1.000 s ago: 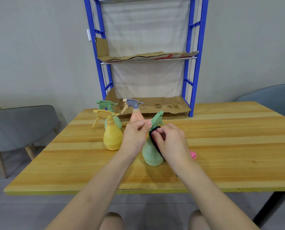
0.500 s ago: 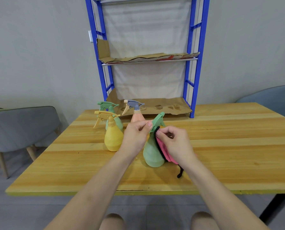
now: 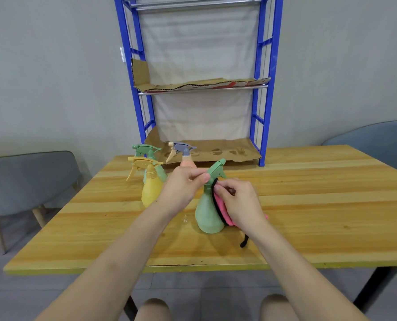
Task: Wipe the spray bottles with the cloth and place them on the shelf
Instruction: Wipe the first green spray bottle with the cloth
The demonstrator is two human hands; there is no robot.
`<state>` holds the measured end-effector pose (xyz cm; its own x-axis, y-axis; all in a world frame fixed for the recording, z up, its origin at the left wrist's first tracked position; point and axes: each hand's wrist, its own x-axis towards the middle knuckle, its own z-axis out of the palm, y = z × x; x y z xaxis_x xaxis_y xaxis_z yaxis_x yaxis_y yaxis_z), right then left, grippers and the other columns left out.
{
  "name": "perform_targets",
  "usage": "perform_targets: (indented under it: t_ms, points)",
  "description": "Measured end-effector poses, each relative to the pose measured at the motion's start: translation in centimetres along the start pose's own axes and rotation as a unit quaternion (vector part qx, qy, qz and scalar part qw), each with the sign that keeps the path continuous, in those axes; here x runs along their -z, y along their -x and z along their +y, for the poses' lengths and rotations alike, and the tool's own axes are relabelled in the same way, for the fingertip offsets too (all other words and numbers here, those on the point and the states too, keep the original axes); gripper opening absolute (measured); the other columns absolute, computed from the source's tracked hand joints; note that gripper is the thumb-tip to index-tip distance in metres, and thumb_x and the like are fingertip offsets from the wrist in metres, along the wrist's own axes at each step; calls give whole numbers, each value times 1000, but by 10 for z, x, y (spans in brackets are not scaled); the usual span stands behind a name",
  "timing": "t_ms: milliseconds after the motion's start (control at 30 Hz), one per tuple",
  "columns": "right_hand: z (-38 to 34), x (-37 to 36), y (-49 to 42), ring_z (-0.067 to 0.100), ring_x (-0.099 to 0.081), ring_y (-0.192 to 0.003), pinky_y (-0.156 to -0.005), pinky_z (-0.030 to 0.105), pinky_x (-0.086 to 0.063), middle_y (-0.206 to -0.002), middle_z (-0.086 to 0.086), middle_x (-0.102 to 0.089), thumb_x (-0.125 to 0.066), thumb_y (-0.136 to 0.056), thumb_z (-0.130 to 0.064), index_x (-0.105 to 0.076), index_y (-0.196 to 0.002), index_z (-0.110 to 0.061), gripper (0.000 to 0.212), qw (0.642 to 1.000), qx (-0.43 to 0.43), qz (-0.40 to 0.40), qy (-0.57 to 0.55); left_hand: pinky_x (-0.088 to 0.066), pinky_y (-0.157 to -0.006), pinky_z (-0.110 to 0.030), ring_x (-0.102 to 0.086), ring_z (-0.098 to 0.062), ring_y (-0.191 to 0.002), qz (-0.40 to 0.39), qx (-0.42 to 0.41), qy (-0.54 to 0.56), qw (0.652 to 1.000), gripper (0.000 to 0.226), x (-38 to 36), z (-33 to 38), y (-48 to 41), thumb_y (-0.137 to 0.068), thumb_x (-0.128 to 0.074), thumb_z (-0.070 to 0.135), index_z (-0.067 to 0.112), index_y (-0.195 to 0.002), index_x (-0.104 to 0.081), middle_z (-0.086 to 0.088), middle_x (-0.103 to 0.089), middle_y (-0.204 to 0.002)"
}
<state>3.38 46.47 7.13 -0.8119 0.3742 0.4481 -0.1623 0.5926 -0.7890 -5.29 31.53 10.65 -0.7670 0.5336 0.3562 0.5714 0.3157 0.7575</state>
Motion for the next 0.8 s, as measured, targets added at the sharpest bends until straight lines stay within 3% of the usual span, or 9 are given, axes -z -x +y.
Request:
perform_targets:
  t_ms: [100,167,267,333,500,667,800]
  points:
    - [6,4,8,13,-65,-82,-85,43,-53,-57,-16,-63,-62,-100,-24,-66,-62,-40,41,998,-16,51,-43,-47,-104,-54,-60,-22,-115,11,-3,-61,998,25,-1,2,-4,-87,-53,59,73,-106,-62,6,-69,-113]
    - [8,10,14,7,-66,-88,-85,34,-52,-72,-9,-69,-64,-100,-23,-76,-74,-35,31,988,-28,130,-83,-44,-105,-56,-55,-27,-119,25,0,-92,995,26,-1,6,-6,-94,-55,50,74,-100,-63,5,-67,-114]
    - [3,19,18,1,-65,-88,-79,16,-47,-92,-7,-70,-67,-99,-18,-79,-96,-30,17,969,-33,220,-110,-38,-107,-53,-47,-28,-118,49,12,-148,988,26,1,10,-6,-106,-57,31,46,-117,-75,3,-69,-118]
    - [4,22,16,-2,-63,-91,-77,6,-42,-95,-7,-69,-67,-100,-16,-80,-102,-22,15,966,-21,235,-104,-38,-106,-51,-44,-25,-113,62,18,-175,982,26,2,10,-6,-106,-56,28,40,-122,-74,5,-70,-118]
    - [13,14,2,1,-63,-93,-79,6,-42,-99,-4,-68,-68,-99,-14,-81,-109,-19,17,973,-2,212,-89,-37,-106,-48,-44,-24,-119,93,28,-174,980,22,-3,15,-1,-104,-59,37,43,-120,-74,13,-67,-122]
    - [28,-7,-12,11,-63,-109,-96,27,-49,-110,-11,-70,-64,-100,-11,-78,-117,-20,24,991,62,93,-69,-38,-97,-43,-48,-25,-112,96,19,-201,975,23,-5,14,-4,-105,-58,33,36,-119,-76,7,-65,-108]
    - [31,-9,-19,14,-62,-100,-88,32,-50,-98,-12,-69,-57,-104,-11,-76,-110,-19,22,992,61,50,-100,-38,-95,-43,-49,-25,-110,89,17,-212,973,23,-9,12,-5,-106,-55,31,30,-115,-77,2,-63,-105]
